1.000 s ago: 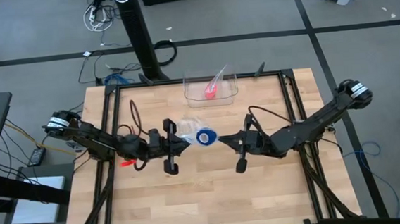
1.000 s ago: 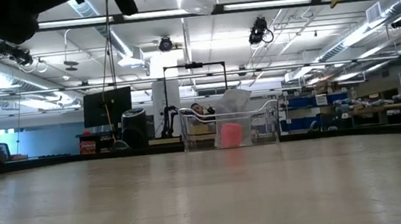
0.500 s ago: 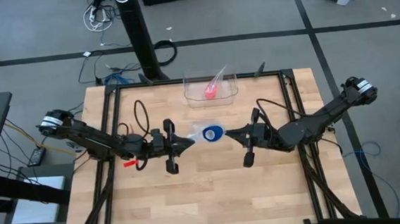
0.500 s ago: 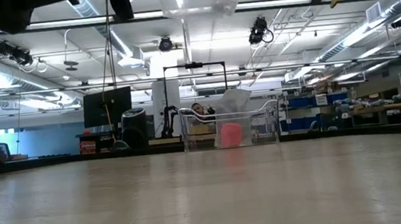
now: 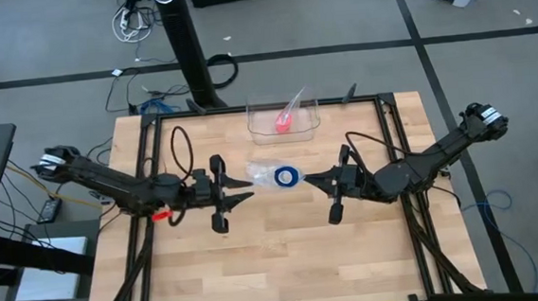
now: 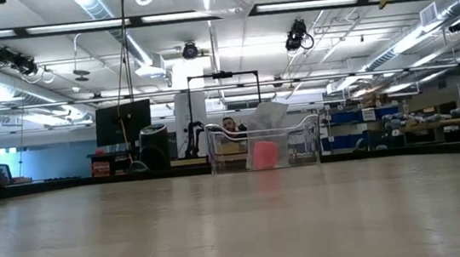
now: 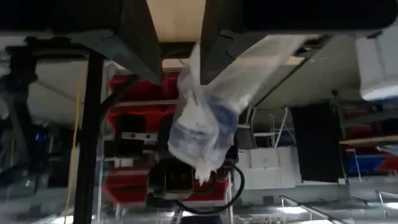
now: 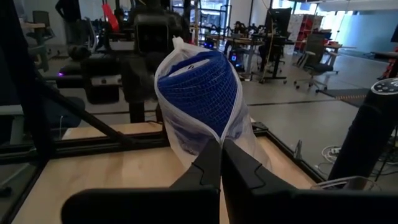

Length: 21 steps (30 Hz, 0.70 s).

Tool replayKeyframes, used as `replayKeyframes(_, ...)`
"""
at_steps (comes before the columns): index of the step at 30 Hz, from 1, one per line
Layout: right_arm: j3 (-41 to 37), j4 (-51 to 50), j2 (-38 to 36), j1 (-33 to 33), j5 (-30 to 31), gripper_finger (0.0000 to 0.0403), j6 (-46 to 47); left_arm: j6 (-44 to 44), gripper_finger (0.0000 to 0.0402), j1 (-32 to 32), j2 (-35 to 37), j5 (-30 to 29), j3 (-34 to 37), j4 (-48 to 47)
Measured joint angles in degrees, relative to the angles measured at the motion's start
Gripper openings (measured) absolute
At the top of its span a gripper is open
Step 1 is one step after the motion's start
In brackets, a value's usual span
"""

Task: Roll bandage
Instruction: Put the blue bandage into the transparent zip bag

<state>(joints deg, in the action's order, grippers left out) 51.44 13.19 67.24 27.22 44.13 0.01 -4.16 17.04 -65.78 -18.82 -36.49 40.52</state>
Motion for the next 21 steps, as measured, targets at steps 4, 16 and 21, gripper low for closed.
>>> replayKeyframes(4, 0.00, -0.56, 0.02, 0.00, -0.03, 0.0000, 0.33, -4.04, 0.0130, 0.00, 2.51, -2.69, -3.05, -7.05)
replayKeyframes(16, 0.00, -0.74, 0.04, 0.00, -0.48, 0.0000, 0.60, -4.33, 0.0126, -0.11, 1.54, -2.16, -9.20, -16.68)
replayKeyframes(21, 0.00, -1.83, 0.04, 0.02, -0.84, 0.0000, 1.49, -4.20, 0.0086, -0.11, 1.53, -1.00, -10.03, -16.94)
